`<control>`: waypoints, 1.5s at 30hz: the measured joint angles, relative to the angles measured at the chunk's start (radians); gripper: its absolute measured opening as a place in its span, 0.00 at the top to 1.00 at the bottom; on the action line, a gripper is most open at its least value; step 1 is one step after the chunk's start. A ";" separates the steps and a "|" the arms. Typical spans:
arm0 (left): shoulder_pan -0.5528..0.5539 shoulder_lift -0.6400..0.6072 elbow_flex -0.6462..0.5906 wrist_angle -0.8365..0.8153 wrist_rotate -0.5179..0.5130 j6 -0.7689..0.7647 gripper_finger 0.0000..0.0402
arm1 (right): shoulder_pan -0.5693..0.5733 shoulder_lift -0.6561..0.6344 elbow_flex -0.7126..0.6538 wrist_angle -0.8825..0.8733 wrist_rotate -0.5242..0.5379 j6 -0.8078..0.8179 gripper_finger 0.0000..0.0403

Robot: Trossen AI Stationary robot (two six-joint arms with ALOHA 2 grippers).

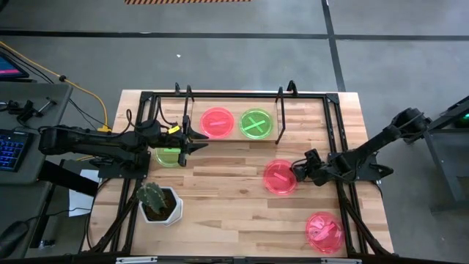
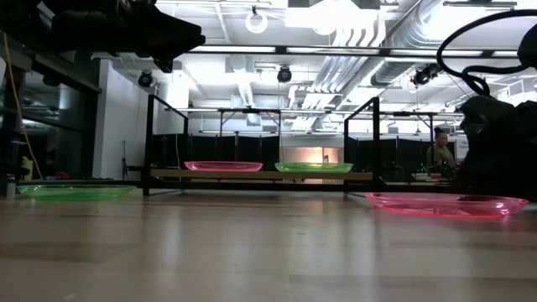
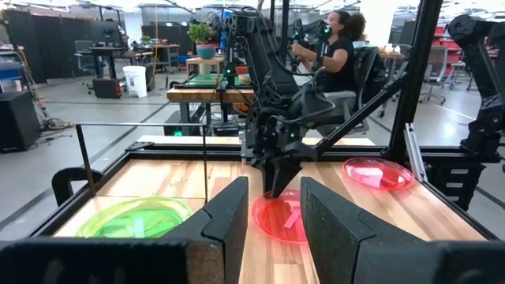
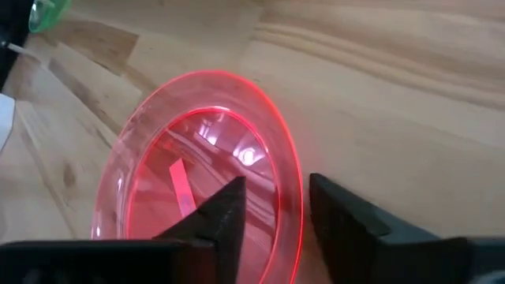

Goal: Place and stack plates onto a shelf
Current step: Stack the top pink plate on top of the other pink plate on the shelf

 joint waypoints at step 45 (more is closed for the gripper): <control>0.000 0.000 0.000 -0.002 0.000 -0.023 0.74 | -0.053 0.202 0.069 0.263 0.012 -0.214 0.60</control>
